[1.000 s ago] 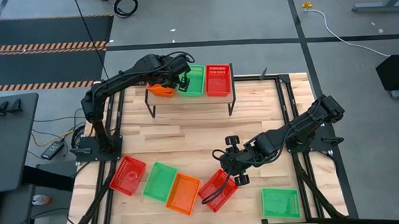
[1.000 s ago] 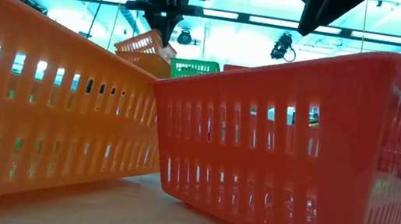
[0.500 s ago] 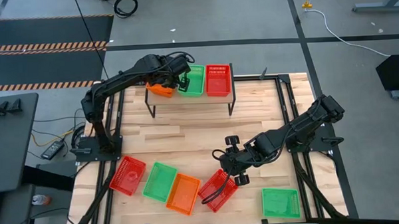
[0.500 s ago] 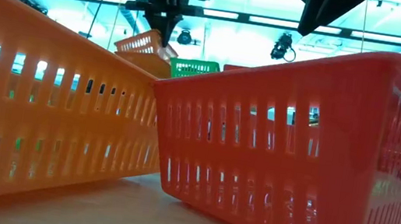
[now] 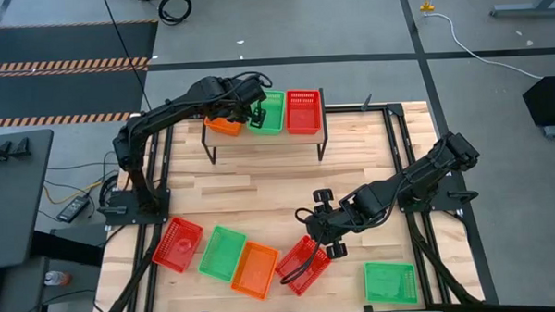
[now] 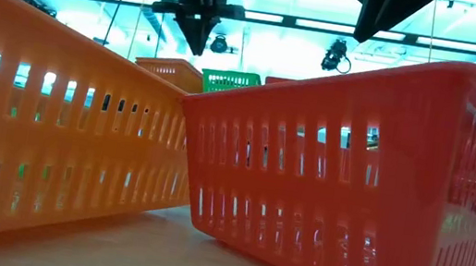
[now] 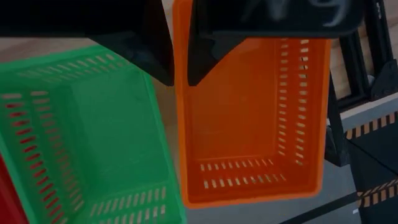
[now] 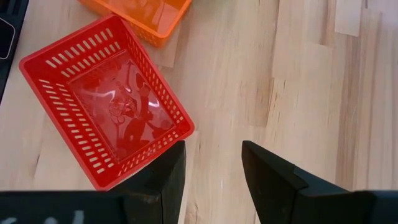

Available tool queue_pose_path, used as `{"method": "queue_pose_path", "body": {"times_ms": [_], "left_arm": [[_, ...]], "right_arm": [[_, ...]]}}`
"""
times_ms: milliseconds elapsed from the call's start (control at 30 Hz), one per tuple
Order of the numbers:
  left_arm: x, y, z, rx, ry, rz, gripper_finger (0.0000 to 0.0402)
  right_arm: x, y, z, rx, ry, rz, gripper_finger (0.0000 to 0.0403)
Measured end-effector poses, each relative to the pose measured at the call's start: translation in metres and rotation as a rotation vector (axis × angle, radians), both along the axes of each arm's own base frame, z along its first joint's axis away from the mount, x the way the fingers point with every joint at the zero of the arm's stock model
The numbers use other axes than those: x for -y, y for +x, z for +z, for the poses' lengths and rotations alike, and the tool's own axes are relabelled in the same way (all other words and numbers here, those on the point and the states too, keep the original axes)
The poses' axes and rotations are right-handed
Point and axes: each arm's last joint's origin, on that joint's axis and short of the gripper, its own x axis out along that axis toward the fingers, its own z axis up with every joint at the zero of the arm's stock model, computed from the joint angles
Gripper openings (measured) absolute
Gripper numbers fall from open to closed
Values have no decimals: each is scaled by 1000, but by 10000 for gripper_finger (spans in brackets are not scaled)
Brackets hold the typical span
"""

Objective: Stack baskets on shelf by color
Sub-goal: Stack the top orange bin on the orange bin on the shelf

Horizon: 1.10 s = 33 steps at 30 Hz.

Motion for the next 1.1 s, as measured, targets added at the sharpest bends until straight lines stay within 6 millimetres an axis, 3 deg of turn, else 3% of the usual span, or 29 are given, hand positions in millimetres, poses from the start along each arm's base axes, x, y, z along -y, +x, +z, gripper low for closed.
{"method": "queue_pose_path", "body": {"times_ms": [200, 333, 500, 900, 1100], "left_arm": [[3, -6, 12, 25, 31, -44, 67], [6, -14, 12, -64, 10, -97, 72], [16, -25, 8, -302, -73, -329, 69], [62, -12, 9, -624, -4, -1075, 84], [58, -13, 9, -640, -11, -1126, 83]], "right_arm": [[0, 0, 0, 0, 0, 0, 164], [0, 0, 0, 0, -1, 2, 164], [0, 0, 0, -1, -2, 2, 164], [0, 0, 0, -1, -6, 10, 164], [0, 0, 0, 0, -1, 1, 164]]}}
